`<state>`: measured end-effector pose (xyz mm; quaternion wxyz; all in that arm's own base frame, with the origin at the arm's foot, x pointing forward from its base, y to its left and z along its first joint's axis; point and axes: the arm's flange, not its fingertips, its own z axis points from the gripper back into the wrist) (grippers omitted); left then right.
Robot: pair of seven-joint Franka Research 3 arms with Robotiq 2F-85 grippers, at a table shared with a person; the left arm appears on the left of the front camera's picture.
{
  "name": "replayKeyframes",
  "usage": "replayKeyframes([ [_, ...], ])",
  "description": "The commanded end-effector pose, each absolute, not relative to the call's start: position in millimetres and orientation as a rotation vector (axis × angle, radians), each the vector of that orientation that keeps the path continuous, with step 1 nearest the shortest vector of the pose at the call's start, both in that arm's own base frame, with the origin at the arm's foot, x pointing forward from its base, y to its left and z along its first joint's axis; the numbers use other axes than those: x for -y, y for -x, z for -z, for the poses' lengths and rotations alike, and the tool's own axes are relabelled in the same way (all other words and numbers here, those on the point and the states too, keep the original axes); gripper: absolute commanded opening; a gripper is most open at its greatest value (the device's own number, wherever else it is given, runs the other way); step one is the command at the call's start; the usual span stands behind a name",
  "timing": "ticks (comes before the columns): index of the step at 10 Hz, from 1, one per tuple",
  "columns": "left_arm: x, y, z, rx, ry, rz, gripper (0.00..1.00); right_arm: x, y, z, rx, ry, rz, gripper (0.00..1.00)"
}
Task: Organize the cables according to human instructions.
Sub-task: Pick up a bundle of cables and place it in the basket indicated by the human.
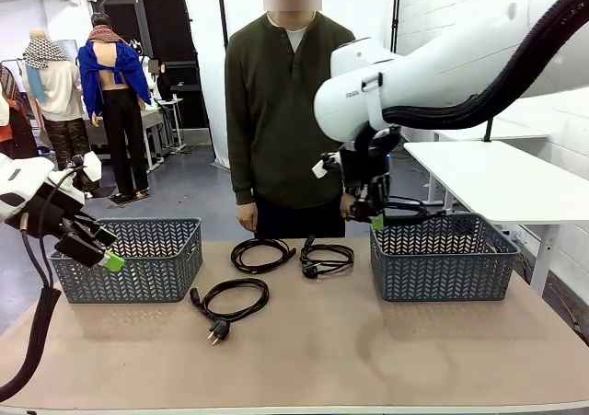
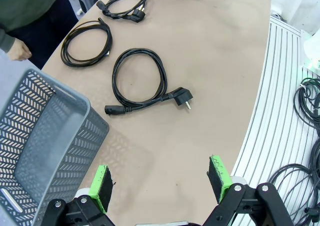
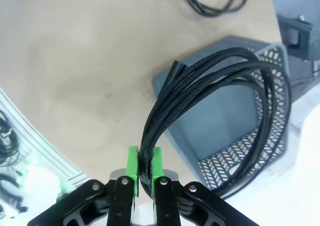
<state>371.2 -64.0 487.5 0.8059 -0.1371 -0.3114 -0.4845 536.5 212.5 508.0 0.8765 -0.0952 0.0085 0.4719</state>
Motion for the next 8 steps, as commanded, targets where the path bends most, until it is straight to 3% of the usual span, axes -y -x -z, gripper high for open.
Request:
replayKeyframes([
  [1, 60, -374, -486, 0.674, 0.313, 1.055, 1.0, -187, -536, -495, 0.016, 0.194, -1.025, 0.0],
  [8, 60, -374, -486, 0.674, 0.313, 1.055, 1.0, -116, -568, -471, 0.052, 0.096, -1.091, 0.0],
])
